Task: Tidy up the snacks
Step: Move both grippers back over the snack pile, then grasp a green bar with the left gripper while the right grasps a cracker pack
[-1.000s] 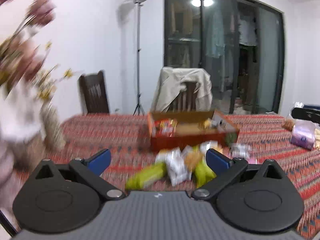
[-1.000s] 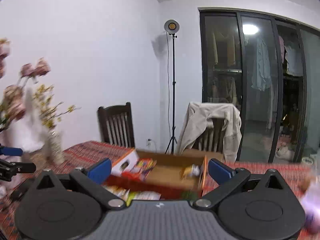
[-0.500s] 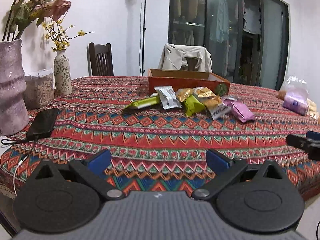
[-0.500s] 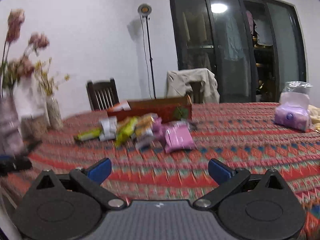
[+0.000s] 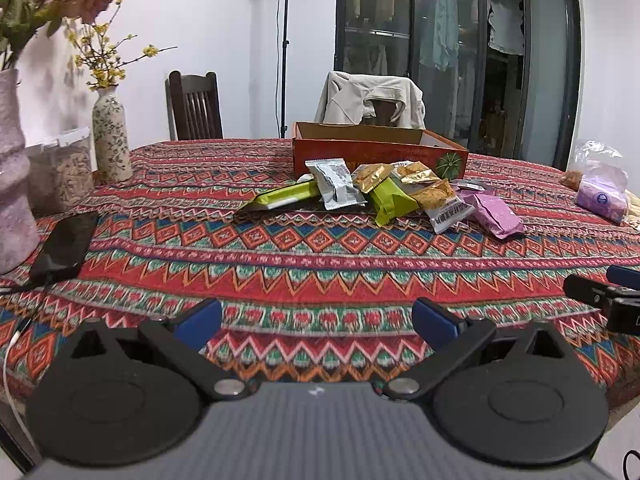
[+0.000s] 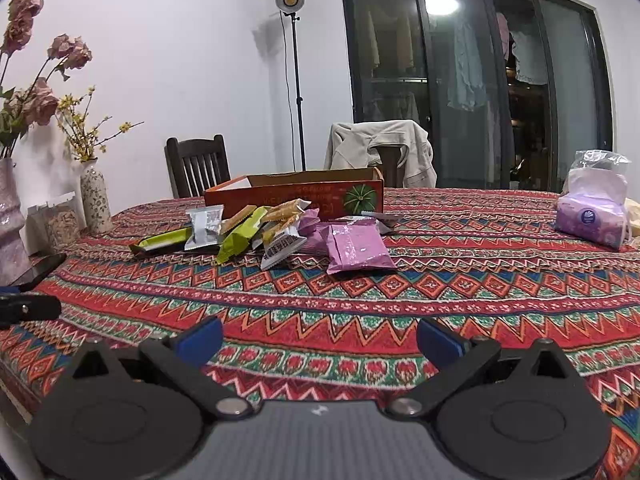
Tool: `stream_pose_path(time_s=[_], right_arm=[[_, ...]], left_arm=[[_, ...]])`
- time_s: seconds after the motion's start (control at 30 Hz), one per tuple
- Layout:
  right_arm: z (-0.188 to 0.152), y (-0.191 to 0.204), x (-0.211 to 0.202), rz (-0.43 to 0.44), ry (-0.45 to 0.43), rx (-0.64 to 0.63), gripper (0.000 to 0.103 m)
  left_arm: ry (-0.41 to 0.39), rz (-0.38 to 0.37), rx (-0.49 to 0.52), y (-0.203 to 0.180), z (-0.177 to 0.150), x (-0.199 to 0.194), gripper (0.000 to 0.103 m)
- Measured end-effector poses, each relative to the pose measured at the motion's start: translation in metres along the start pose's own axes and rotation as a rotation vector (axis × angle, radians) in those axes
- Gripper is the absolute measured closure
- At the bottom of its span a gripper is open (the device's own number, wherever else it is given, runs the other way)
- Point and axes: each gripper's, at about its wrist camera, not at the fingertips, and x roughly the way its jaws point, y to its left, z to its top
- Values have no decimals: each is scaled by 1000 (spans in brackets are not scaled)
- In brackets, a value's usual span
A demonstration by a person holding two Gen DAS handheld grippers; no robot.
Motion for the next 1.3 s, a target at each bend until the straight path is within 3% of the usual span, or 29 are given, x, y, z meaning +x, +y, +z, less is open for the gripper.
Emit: stream_pose_path(time_s=[0.23, 0.37, 0.5, 0.57, 0.7, 0.77, 0.87, 0.9, 0.93, 1.0, 1.07, 1.3], right_arm=[[19, -16, 35, 12, -4, 93, 0], [39, -14, 68, -47, 31, 26, 0], [61, -5, 97, -8, 40, -29, 6], [70, 6, 115, 0, 51, -81, 10], [81, 29, 155, 16, 101, -192, 22], [83, 40, 174, 38, 143, -224, 30], [79, 53, 193, 49, 163, -262, 31], [78, 56, 197, 44, 167, -274, 32], [78, 59, 202, 39, 179, -285, 39], [79, 61, 207, 26, 176, -294, 51], [79, 59, 206, 16, 174, -306, 65], [77, 46, 182, 79, 193, -270, 65]], left_arm=[[12, 5, 72, 8, 33, 50, 0], [26, -36, 122, 21, 65, 98, 0], [67, -60, 177, 34, 92, 155, 1], [96, -73, 197, 40, 102, 183, 7], [137, -99, 218, 54, 114, 228, 28], [153, -161, 205, 65, 117, 243, 28], [201, -236, 171, 75, 119, 261, 29], [221, -241, 165, 76, 119, 264, 34], [217, -232, 162, 75, 118, 262, 47], [215, -256, 140, 73, 117, 254, 65], [229, -237, 97, 71, 114, 242, 67], [186, -93, 4, 54, 76, 158, 68]])
